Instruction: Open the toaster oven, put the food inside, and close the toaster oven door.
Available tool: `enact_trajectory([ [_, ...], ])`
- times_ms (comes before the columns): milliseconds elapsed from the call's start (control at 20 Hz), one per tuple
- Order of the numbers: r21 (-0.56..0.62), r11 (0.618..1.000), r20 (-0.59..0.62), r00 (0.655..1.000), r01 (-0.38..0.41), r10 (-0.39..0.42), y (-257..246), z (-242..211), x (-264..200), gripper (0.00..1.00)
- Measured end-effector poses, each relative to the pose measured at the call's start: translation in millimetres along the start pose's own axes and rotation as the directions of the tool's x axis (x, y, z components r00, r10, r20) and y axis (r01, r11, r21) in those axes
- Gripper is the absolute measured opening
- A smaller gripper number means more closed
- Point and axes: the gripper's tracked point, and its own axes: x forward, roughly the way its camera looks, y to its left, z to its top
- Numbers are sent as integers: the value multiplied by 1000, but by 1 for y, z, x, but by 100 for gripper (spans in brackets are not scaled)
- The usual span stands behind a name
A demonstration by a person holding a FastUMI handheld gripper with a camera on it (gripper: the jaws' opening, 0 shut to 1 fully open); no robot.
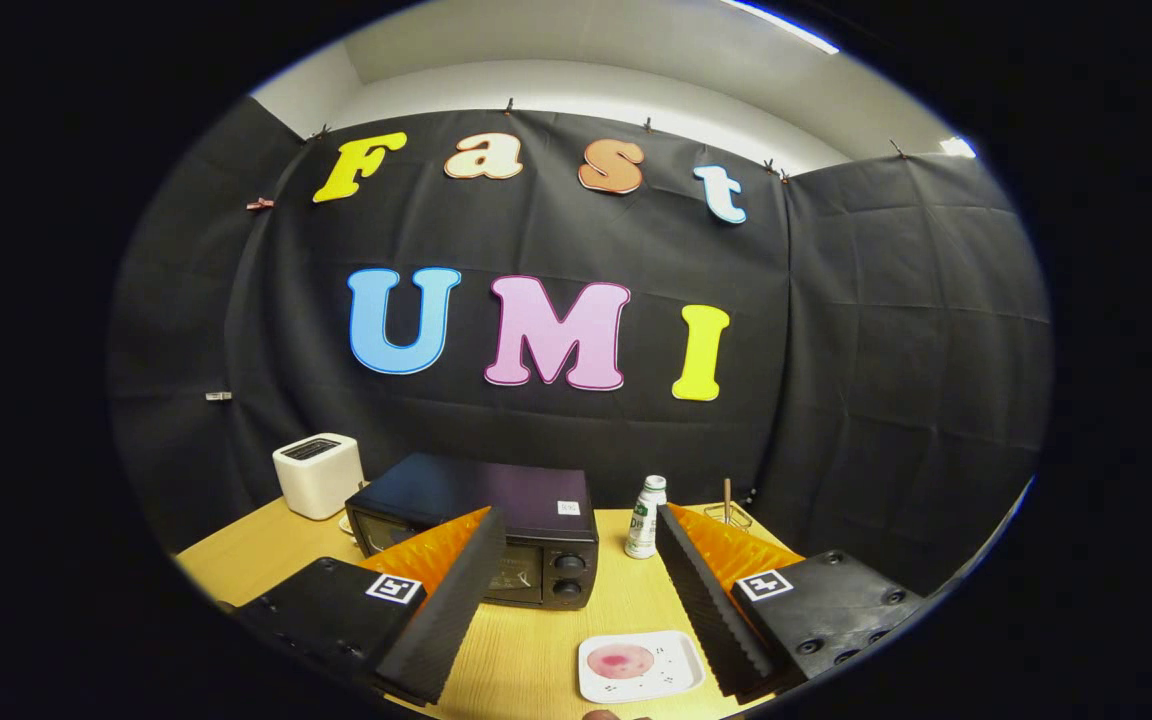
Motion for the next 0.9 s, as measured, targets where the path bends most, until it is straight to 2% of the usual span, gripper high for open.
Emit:
enact_trajectory([
  [500, 39, 999, -31, 999, -24, 25, 22, -7, 22, 98],
  [900, 58, 998, -68, 997, -34, 38, 41, -13, 63, 98],
])
